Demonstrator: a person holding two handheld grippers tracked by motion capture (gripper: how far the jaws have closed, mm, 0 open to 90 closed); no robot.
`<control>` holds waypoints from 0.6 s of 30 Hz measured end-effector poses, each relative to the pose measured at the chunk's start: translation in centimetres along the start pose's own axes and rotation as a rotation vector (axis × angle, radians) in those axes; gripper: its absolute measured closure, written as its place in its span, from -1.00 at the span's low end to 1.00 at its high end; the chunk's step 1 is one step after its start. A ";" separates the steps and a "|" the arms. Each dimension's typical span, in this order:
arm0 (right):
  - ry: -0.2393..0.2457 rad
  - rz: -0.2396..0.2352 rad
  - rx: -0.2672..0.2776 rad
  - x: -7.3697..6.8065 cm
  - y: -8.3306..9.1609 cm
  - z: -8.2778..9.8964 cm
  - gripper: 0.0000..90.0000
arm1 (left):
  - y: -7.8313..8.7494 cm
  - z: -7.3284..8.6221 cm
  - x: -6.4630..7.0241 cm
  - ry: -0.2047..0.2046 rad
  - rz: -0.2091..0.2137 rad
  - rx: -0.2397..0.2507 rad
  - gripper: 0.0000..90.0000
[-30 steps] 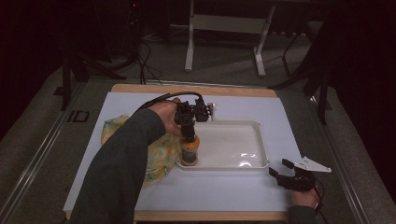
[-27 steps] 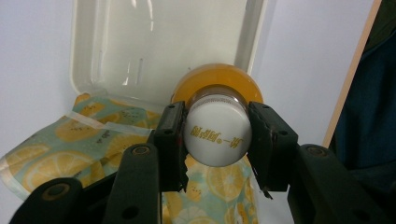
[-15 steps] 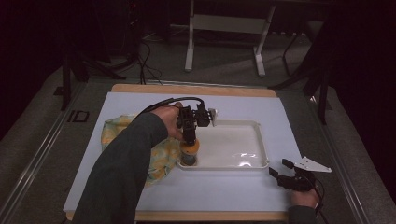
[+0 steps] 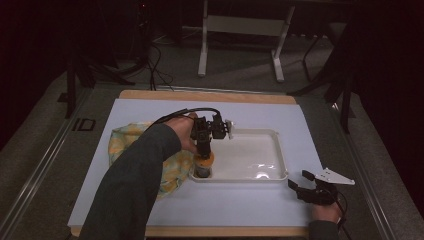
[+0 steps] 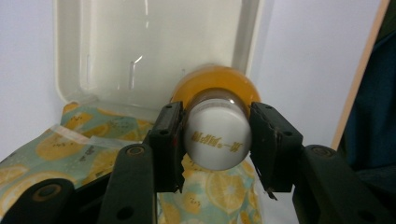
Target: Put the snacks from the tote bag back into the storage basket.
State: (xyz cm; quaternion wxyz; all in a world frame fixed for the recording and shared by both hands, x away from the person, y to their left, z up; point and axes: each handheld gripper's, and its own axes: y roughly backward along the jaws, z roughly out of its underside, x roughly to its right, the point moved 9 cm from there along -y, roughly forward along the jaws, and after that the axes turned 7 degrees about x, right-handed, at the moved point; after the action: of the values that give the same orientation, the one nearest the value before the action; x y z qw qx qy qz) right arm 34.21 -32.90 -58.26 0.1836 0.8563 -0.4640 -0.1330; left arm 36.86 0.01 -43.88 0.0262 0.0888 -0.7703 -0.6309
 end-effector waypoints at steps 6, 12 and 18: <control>0.000 0.000 0.000 0.0 0.0 0.0 -0.45 | 0.3 -0.3 0.0 -0.010 -0.015 0.033 0.07; 0.000 0.000 0.000 0.0 0.0 0.0 -0.45 | 0.8 -0.5 -0.2 -0.011 -0.024 0.076 0.03; 0.001 0.000 0.000 0.0 0.0 0.0 -0.45 | 1.4 -0.7 -0.2 -0.010 -0.028 0.126 0.02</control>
State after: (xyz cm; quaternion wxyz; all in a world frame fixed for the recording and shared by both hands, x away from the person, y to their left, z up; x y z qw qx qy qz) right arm 34.21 -32.90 -58.25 0.1839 0.8562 -0.4641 -0.1328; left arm 37.06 -0.32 -42.34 0.0079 0.0976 -0.8072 -0.5820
